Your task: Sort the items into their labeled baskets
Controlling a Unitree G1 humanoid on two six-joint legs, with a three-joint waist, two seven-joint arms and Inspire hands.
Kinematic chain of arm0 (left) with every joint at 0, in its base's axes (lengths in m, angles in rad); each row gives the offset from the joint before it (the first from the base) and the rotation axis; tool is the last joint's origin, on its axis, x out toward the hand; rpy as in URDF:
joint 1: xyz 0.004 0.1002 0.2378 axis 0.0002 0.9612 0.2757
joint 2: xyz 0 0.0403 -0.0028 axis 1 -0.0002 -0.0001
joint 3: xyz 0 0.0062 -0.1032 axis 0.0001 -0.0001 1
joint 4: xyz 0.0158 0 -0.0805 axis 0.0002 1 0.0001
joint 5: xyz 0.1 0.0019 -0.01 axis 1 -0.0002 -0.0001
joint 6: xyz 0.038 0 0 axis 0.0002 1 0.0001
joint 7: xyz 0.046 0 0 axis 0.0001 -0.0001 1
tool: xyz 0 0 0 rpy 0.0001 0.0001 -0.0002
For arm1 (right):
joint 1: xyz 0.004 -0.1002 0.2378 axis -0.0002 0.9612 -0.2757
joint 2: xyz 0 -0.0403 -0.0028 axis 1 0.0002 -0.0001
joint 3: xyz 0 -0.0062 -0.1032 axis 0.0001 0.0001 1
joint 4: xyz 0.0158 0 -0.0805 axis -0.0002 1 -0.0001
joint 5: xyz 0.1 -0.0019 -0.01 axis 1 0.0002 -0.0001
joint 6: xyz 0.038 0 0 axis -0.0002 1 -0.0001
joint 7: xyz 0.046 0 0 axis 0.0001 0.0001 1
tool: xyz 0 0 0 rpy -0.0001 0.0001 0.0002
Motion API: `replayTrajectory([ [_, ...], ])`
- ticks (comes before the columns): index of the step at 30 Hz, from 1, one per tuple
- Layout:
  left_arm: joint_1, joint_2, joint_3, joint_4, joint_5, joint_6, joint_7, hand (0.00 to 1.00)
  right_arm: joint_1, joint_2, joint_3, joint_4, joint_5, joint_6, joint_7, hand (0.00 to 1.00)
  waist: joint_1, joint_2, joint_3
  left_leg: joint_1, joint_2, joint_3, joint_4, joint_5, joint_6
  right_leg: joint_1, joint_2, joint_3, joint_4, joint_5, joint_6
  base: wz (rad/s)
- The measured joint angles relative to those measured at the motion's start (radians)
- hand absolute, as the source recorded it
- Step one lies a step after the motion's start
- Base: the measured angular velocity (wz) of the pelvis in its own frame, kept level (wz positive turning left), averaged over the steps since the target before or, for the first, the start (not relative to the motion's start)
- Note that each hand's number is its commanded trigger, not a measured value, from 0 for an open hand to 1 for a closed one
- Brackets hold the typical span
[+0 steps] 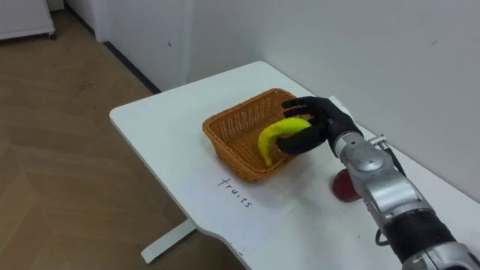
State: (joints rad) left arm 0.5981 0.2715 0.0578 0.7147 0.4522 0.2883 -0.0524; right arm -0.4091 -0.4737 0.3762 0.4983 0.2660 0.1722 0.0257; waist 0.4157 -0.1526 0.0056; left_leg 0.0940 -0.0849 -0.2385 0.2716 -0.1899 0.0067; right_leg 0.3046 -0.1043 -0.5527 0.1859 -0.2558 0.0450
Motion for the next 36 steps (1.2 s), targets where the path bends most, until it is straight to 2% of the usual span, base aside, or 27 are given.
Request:
replayTrajectory([
  [2, -0.002, 0.002, 0.000, 0.011, 0.000, -0.011, 0.000, 0.00, 0.000, 0.000, 0.001, 0.000, 0.000, -0.001, 0.000, 0.00, 0.000, 0.000, 0.0006, 0.000, 0.000, 0.000, 0.001, 0.000, 0.000, 0.000, 0.000, 0.000, 0.000, -0.002, 0.000, 0.00],
  [6, -0.002, 0.008, 0.000, 0.013, 0.000, -0.012, -0.001, 0.00, 0.000, 0.000, 0.006, 0.000, 0.001, -0.001, 0.001, 0.00, 0.000, 0.000, 0.0055, -0.001, 0.001, 0.005, 0.001, -0.001, -0.001, -0.006, -0.002, 0.006, 0.001, -0.008, 0.000, 0.00],
  [11, -0.002, 0.014, 0.001, 0.015, 0.000, -0.013, 0.000, 0.00, 0.001, 0.000, 0.005, 0.000, -0.001, -0.001, 0.001, 0.00, 0.000, -0.002, 0.0067, 0.001, 0.002, 0.011, -0.004, -0.001, 0.000, -0.008, -0.002, 0.013, 0.000, -0.008, 0.000, -0.02],
  [20, -0.001, 0.015, 0.002, 0.018, -0.001, -0.019, 0.000, 0.00, 0.002, 0.000, 0.005, 0.000, -0.001, -0.001, -0.002, 0.00, -0.002, -0.005, 0.0054, 0.001, 0.003, 0.014, 0.001, -0.005, -0.001, -0.006, -0.004, 0.011, 0.013, -0.008, 0.000, 0.00],
  [25, 0.001, 0.017, 0.018, 0.017, 0.000, -0.019, 0.000, 0.00, 0.002, 0.000, 0.005, -0.001, -0.001, -0.003, -0.001, 0.00, 0.001, -0.016, -0.0021, 0.005, 0.001, 0.021, 0.005, -0.010, 0.004, -0.005, -0.013, 0.007, 0.019, -0.013, 0.001, 0.00],
  [32, 0.000, 0.020, 0.019, 0.016, 0.000, -0.030, 0.006, 0.00, 0.002, 0.000, 0.004, -0.003, -0.003, -0.009, -0.001, 0.00, -0.001, -0.015, -0.0021, 0.006, 0.002, 0.033, 0.014, -0.015, 0.008, -0.007, -0.015, 0.023, 0.020, -0.014, 0.003, -0.05],
  [36, 0.000, 0.021, 0.019, 0.016, 0.000, -0.031, 0.006, 0.00, 0.002, -0.001, 0.002, -0.054, -0.006, -0.010, -0.002, 0.00, -0.018, -0.011, -0.0034, 0.006, 0.001, 0.035, 0.020, -0.019, 0.009, -0.006, -0.013, 0.024, 0.022, -0.014, 0.003, 0.00],
])
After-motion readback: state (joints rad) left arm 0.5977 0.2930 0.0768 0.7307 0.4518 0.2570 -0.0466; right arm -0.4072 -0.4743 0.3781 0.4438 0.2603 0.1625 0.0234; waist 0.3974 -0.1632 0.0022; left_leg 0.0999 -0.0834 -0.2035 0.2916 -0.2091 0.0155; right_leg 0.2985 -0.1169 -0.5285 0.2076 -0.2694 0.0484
